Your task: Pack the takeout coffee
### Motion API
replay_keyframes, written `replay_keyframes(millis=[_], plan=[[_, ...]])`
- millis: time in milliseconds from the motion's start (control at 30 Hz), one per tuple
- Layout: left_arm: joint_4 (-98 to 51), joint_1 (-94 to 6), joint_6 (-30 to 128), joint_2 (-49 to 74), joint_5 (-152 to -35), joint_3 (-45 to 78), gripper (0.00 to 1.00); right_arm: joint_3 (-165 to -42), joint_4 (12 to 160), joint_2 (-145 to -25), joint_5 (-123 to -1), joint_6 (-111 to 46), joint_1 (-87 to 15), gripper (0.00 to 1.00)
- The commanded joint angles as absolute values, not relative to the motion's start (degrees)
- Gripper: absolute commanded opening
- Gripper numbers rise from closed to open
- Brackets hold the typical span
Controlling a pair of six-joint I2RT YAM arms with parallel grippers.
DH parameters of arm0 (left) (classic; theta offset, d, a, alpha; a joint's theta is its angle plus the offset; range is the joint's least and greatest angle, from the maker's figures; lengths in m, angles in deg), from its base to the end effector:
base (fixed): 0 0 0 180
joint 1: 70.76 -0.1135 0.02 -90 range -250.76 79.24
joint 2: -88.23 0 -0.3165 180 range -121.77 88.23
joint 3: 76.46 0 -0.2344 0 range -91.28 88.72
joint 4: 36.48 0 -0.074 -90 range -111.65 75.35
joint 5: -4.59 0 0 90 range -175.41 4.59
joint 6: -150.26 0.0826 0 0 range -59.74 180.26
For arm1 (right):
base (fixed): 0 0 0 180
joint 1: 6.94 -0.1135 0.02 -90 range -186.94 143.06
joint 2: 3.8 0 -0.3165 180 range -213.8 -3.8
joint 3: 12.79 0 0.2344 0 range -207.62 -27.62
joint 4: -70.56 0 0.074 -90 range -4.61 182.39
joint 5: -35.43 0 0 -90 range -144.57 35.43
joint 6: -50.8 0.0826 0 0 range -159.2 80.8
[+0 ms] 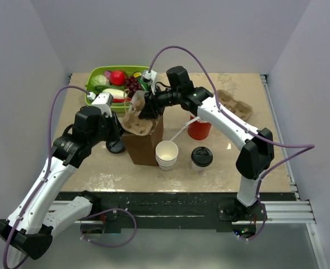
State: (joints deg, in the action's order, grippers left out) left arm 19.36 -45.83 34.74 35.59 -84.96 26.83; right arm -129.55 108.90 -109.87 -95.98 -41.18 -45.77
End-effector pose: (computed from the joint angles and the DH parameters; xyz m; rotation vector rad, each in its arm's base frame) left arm 0.1591 -0.0732 0.3782 -0.0159 2.1682 -0.5069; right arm 0.3228 0.3300 0.3980 -1.1594 1.7660 1.1323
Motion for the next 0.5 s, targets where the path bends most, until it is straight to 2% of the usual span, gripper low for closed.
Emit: replay_keyframes(millis=[0,267,467], plan=[[18.16,-45.54,33.98,35.76,-82.51,23.68,0.22,-131.24,111.84,-108.31,-93.07,-48.33,-45.61,0.36],[17.90,-45.54,33.80,34.18,-82.60,23.24,0.12,-131.50,114.92,-108.13,-88.77,-53.95,-45.52,0.36],[16.85,-45.54,34.42,34.53,-84.44,23.50,0.05,-130.97,112.46,-108.48,-80.96,-50.39,-45.52,0.36]])
